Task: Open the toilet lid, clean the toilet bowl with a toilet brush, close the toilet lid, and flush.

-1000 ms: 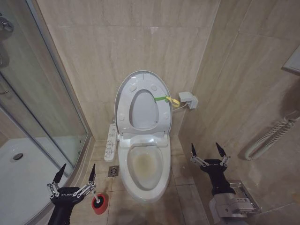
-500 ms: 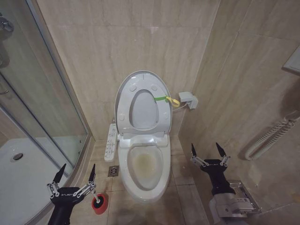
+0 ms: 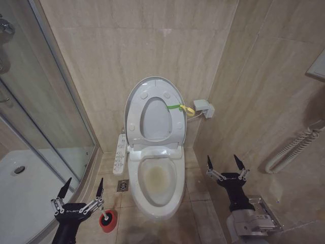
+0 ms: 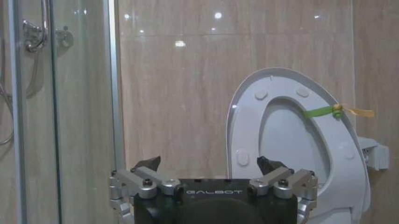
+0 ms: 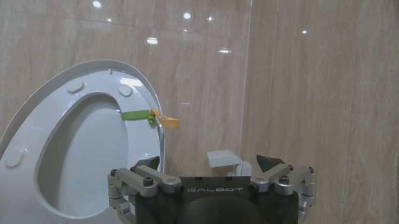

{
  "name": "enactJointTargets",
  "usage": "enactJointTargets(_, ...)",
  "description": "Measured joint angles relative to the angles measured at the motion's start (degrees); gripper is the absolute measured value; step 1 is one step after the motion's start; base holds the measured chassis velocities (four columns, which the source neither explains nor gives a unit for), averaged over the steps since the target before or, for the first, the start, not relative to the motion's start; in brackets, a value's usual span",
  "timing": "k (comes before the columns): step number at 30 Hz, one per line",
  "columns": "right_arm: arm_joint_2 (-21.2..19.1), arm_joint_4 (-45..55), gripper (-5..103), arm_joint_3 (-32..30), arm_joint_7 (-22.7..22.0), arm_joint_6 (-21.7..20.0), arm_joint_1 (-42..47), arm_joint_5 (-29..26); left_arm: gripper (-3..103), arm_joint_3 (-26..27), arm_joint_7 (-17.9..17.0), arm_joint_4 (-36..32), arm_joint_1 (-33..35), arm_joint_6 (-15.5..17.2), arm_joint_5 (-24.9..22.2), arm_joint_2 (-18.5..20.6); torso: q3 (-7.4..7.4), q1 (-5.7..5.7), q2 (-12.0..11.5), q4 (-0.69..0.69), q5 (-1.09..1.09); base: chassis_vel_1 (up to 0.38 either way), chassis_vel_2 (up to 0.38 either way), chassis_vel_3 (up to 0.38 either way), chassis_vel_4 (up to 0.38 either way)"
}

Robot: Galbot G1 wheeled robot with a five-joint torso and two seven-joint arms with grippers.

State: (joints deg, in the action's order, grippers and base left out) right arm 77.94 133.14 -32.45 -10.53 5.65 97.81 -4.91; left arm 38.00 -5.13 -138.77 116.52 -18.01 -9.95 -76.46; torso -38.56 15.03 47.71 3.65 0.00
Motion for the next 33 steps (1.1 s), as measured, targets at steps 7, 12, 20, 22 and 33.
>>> enactJointTargets(7,0.0,0.0,100,0.0,0.0,0.0,0.0,0.0,100,0.0,0.0,0.0,0.0,0.0,0.0,0.0,0.0,0.0,0.0,0.0,0.0,0.0,0.0,0.0,0.0)
enactJointTargets(12,0.0,0.0,100,0.0,0.0,0.0,0.0,0.0,100,0.0,0.0,0.0,0.0,0.0,0.0,0.0,0.0,0.0,0.0,0.0,0.0,0.0,0.0,0.0,0.0)
enactJointTargets(20,0.0,0.0,100,0.0,0.0,0.0,0.0,0.0,100,0.0,0.0,0.0,0.0,0.0,0.0,0.0,0.0,0.0,0.0,0.0,0.0,0.0,0.0,0.0,0.0)
enactJointTargets(22,0.0,0.0,100,0.0,0.0,0.0,0.0,0.0,100,0.0,0.0,0.0,0.0,0.0,0.0,0.0,0.0,0.0,0.0,0.0,0.0,0.0,0.0,0.0,0.0)
enactJointTargets(33,0.0,0.0,100,0.0,0.0,0.0,0.0,0.0,100,0.0,0.0,0.0,0.0,0.0,0.0,0.0,0.0,0.0,0.0,0.0,0.0,0.0,0.0,0.0,0.0)
